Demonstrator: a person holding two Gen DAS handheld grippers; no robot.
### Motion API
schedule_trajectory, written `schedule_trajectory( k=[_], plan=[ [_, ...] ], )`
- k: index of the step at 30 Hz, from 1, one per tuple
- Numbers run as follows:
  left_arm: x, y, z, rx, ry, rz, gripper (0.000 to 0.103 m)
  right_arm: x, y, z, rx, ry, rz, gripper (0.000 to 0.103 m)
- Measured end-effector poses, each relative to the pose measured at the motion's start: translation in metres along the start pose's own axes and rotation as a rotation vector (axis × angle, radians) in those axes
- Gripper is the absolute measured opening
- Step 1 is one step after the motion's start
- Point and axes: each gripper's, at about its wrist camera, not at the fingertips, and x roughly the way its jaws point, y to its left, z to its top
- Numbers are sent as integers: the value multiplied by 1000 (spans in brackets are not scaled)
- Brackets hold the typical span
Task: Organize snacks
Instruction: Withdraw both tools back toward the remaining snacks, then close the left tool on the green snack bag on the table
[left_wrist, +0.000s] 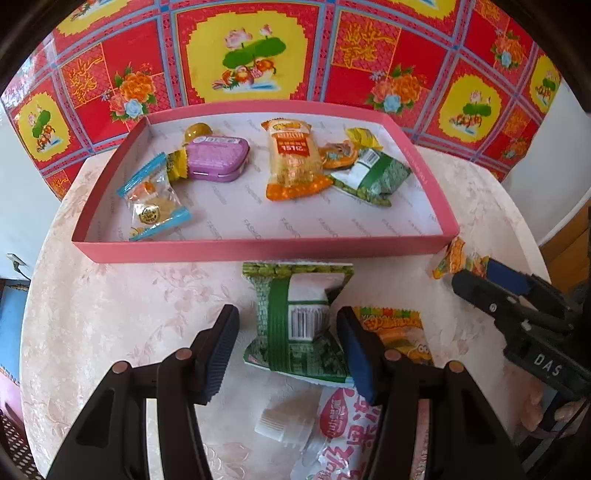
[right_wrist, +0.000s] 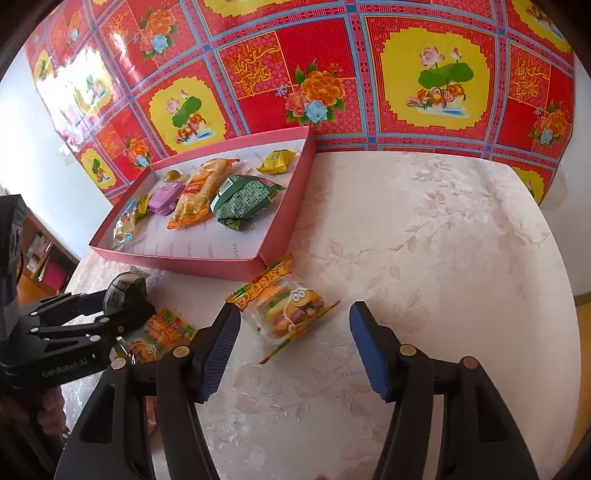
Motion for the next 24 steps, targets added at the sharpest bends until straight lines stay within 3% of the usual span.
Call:
schedule_trajectory(
  k=[7,12,19,24],
  plan=[
    [-4,4,-3,-7,-10,20,58,-3,-5,-1,38,17,81,64],
    [-7,14,-5,-16,-26,13,55,-3,3,-2,23,-6,77,62],
    [-11,22,-11,-16,-64,7,48,-6,13,-10,-4,6,47,47],
    [-12,24,-13,-17,-71,-3,49,-12,23,-14,-39,18,60,47]
  ],
)
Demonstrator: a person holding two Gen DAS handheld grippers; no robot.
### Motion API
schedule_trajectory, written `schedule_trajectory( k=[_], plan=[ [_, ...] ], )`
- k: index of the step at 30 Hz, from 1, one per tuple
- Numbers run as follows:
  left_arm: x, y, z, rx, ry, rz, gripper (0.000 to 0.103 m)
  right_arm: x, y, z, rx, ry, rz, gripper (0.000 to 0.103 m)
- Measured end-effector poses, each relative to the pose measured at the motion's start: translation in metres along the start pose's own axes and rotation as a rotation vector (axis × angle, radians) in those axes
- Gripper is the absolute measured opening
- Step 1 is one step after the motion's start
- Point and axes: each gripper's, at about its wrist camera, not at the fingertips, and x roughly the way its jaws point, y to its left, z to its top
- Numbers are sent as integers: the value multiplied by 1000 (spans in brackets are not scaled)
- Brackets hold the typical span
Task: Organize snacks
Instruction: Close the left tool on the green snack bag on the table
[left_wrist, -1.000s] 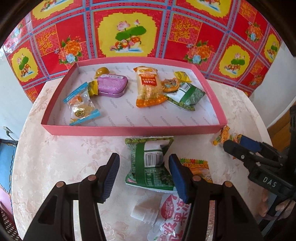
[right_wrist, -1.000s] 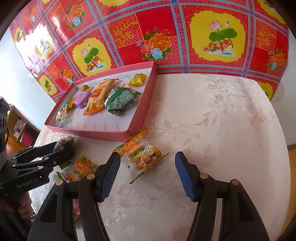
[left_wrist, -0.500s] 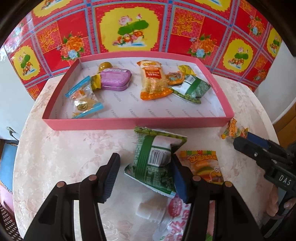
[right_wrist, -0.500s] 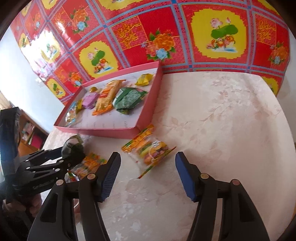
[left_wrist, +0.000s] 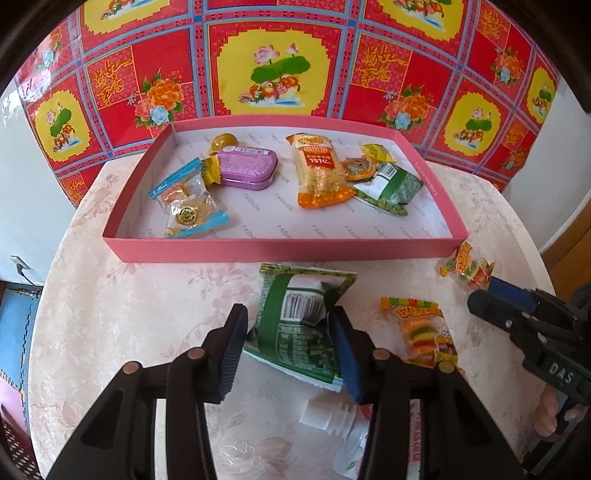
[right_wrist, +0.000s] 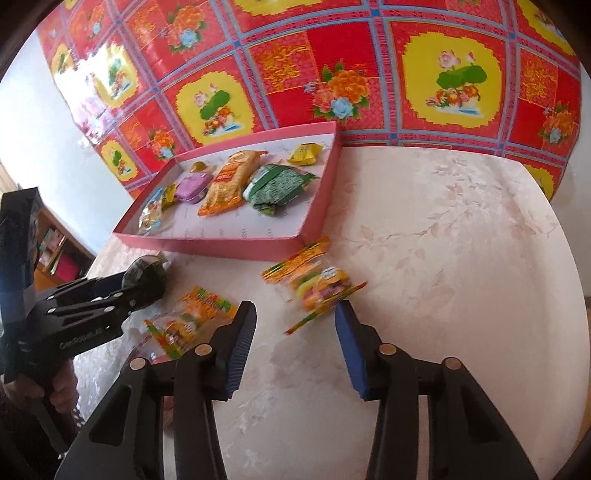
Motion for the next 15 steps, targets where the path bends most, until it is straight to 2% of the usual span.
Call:
schedule_trajectory(
  k=[4,11,15],
  plan=[
    [0,3,0,-12,-5,-3,49,-2,9,-4,-27,13,-10,47],
    [0,8,-3,-17,-17,-37,51,-6,0,7,-25,-8,-116,47],
    [0,7,-3,-6,-20,-34,51,6,-7,17,-21,22,-110,48]
  ],
)
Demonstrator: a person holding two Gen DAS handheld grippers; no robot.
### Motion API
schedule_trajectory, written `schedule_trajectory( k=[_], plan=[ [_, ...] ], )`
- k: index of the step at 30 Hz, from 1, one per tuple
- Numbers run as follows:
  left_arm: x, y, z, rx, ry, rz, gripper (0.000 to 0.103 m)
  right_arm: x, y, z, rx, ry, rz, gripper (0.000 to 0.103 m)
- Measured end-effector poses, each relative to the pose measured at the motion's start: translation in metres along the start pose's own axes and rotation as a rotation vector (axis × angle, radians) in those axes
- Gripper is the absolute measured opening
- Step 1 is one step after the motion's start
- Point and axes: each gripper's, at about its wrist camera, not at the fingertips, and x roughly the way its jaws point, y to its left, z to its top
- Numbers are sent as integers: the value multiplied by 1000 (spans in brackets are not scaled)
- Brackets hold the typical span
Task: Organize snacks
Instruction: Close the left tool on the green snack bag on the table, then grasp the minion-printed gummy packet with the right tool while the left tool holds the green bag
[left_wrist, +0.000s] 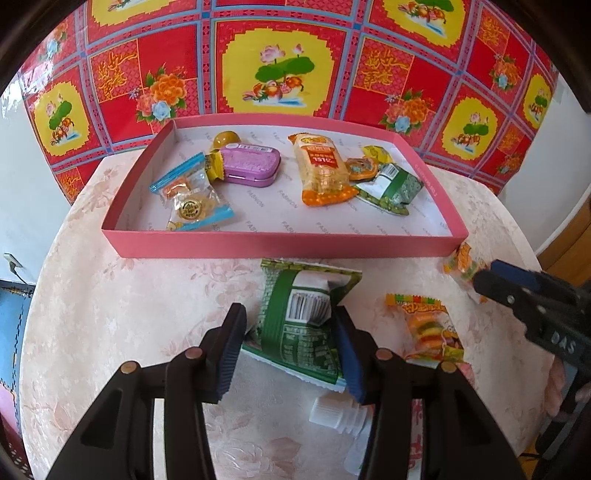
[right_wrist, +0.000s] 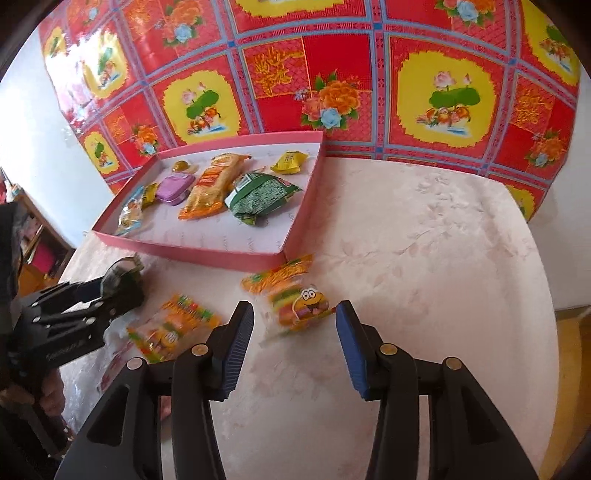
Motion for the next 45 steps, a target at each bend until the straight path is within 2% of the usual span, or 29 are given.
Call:
schedule_trajectory(
  k=[2,8,12,15,23,30,36,41,45],
  plan=[
    [0,0,0,6,-4,0,51,6,1,2,-9,8,1,54],
    [0,-1,-1,1,-9,-2,51,9,5,0,-20,18,-10,55],
    [0,0,0,-9,-7,-2,51,6,13,-6,-31,64,48,55],
    [0,0,0,-8,-7,-2,51,0,23,-9,-73,65,54,55],
    [-1,0,-2,-6,-19,-5,51,-4,17,0,-70,32,-50,55],
    [0,-1,-2,-2,-26,3,51,24,16,5,-84,60,-55,56],
    [-1,-1,-3,15,-36,5,51,13,18,1,-34,-18,-59,56],
    [-1,-5,-5,43,-44,23,51,14,35,0,-67,-26,-164,57],
    [-1,-5,-5,54,-47,29,51,11,36,3,-46,-35,-177,57]
  ],
)
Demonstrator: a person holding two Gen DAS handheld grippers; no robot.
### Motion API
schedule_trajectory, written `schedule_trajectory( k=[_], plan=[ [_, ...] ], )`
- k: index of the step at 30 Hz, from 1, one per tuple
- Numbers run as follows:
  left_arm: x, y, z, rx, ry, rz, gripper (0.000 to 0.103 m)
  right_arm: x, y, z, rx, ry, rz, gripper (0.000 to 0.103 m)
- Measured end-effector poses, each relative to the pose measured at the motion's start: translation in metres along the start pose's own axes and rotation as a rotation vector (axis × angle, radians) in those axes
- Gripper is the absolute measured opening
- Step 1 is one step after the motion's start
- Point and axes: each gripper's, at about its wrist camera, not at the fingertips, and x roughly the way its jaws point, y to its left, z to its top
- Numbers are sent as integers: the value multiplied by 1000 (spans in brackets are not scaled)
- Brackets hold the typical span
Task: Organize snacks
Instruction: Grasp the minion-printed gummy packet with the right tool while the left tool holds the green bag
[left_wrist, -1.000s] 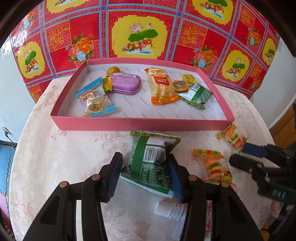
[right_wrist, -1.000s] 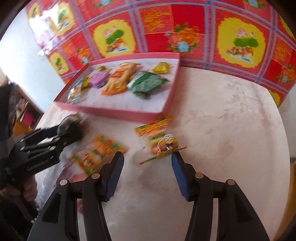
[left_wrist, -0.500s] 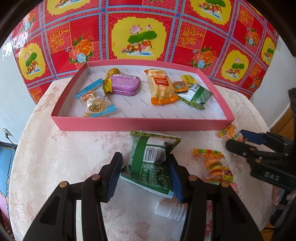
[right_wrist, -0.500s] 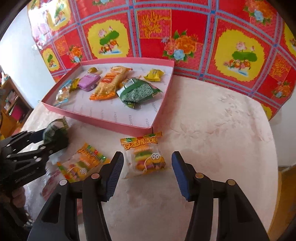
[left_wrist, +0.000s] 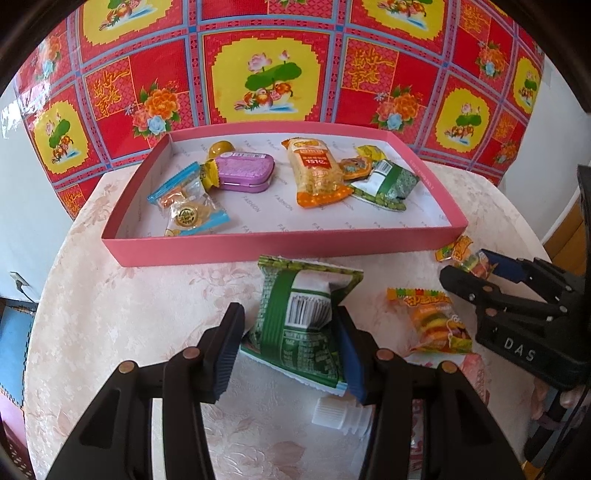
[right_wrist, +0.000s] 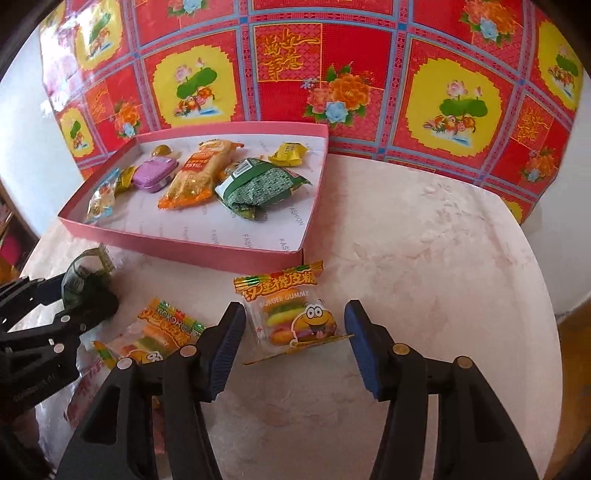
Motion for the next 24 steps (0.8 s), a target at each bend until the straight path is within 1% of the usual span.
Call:
schedule_trajectory(
  k=[6,8,12,13,14,16,17,19,24],
  plan=[
    [-1,-1,-1,9,-8,7,51,-3,1,1,6,-7,1,57],
    [-1,-1,-1,10,-10,12,50,-5,-1,-1,8,-11,2,52],
    [-3,1,-1,1,-11,3,48,-11,-1,2,9,-23,7,51],
    [-3,2,-1,-1,-11,0,47,-11,-1,2,11,-23,10,49],
    [-4,2,-1,-2,-11,-3,47,-13,-2,3,13,-25,13,45],
    [-5,3,-1,-3,-13,-9,47,-17,-3,3,20,-28,24,44],
    [-6,3,-1,-3,-17,-13,47,-19,-7,-3,25,-31,28,43],
    [-10,5,-2,-4,-25,-21,47,-13,-2,-16,32,-33,34,42],
    [-19,9,-1,-19,-40,-30,46,-18,-3,-23,52,-38,59,40]
  ],
)
